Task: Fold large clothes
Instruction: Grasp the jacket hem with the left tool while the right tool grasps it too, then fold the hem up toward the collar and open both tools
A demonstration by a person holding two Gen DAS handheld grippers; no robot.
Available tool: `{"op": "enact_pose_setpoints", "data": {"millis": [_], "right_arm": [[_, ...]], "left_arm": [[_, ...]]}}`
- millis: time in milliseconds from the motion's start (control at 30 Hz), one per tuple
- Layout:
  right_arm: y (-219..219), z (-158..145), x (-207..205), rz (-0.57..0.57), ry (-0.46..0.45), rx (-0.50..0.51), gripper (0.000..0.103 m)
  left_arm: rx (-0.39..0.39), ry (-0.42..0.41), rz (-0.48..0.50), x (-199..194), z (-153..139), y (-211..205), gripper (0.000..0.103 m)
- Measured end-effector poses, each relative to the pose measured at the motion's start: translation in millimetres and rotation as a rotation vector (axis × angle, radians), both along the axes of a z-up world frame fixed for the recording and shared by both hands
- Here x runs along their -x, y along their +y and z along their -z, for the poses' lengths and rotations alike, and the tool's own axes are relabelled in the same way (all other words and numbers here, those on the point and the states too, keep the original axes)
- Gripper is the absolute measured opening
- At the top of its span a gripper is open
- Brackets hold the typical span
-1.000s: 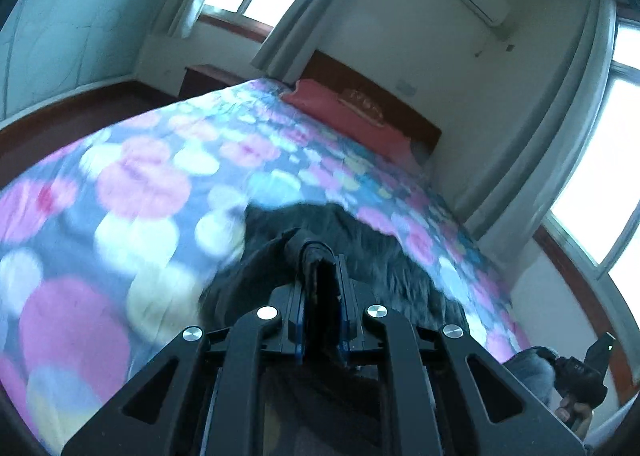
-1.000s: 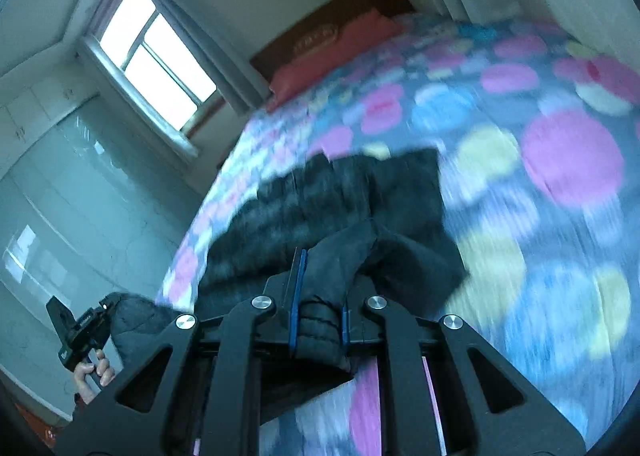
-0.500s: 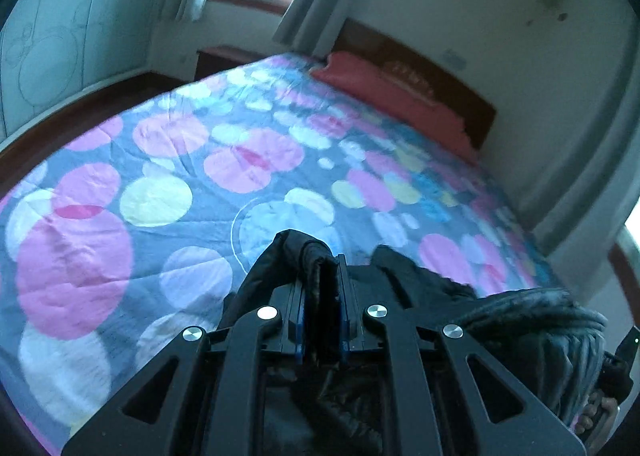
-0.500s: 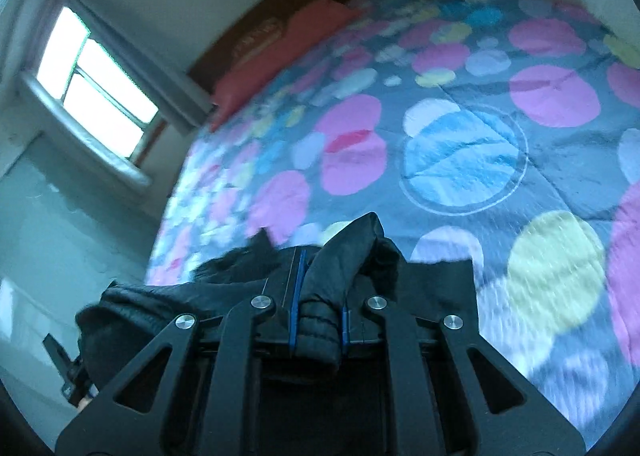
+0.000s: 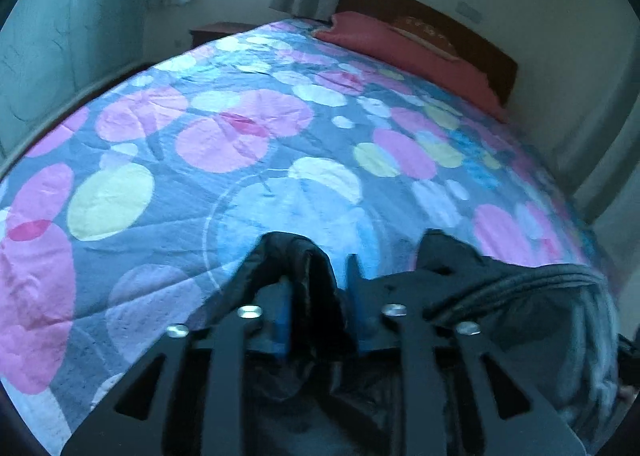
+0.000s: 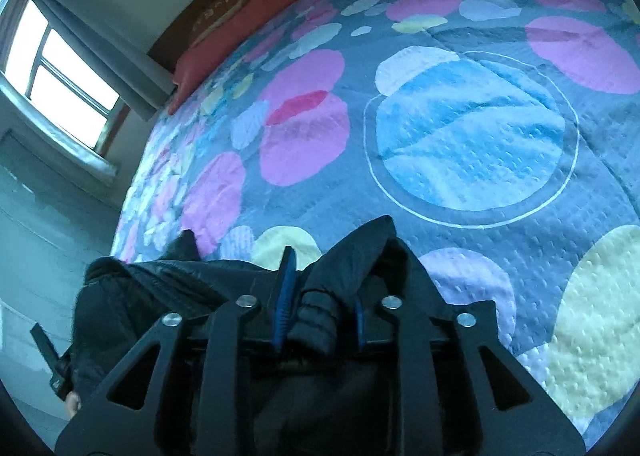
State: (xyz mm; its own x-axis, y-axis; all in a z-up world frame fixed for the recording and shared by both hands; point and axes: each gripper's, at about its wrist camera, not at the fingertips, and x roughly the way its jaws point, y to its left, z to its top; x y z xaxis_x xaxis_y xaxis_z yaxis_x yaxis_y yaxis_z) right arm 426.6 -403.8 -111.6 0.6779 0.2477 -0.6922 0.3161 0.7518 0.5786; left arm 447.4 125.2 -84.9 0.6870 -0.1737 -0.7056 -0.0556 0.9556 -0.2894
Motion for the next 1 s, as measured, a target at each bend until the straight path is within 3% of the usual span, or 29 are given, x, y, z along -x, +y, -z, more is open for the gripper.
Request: {"op": "enact_pose_setpoints", "data": {"millis": [33,133,200,300,400,500,667,733,833,933,1000], "right_arm": [[-3.9,-5.6,4.6,0.006,-0.021,-0.022,0.035],[-11.1,-24.2,17.7,0.042,-0.070,-0.035,0.050],[-12.7,-43.1,31.4,0.091,-0.116,0.017,0.069],[3.5,-64.3,42.5,0.077,-0.142,0.111,0.069],[41.3,-75.7,42.6,-0.010,-0.136,0.231,0.069],[101.1,-75.9,33.3,-0.145,-0.130,0.362,0.067],[170.5,-57.1,9.0,-0.289,-0.114,0.457,0.066],[182.8,-45.2,-3.4,-0.302,-0.086,0.499,0.066],[185.4,-25.2,-20.5,-0.293,-0.046,0.540,0.066],[178.5,0.0,-35.1,-0.288,-0.001,0.497,0.068],[178.5,9.6,-40.2,-0.281,0.000,0.502,0.070]], "left_arm": [[0.026,-0.008,0.010,1.9,-6.2,2.8,0.050],[0.094,-0.057,0.014,11.4,-25.5,13.1,0.071],[0.144,-0.105,-0.018,21.6,-43.3,25.7,0.075],[0.212,-0.127,-0.050,36.5,-60.6,35.5,0.075],[0.222,-0.136,-0.009,53.8,-65.7,21.4,0.075],[0.147,-0.130,0.095,73.9,-55.2,-25.7,0.075],[-0.009,-0.111,0.186,74.9,-23.6,-87.1,0.075],[-0.071,-0.115,0.176,64.2,-10.8,-99.2,0.075],[-0.097,-0.090,0.148,44.5,4.9,-102.3,0.075],[-0.112,-0.025,0.136,23.7,26.7,-102.8,0.077],[-0.149,-0.033,0.132,18.3,33.5,-109.1,0.077]]}}
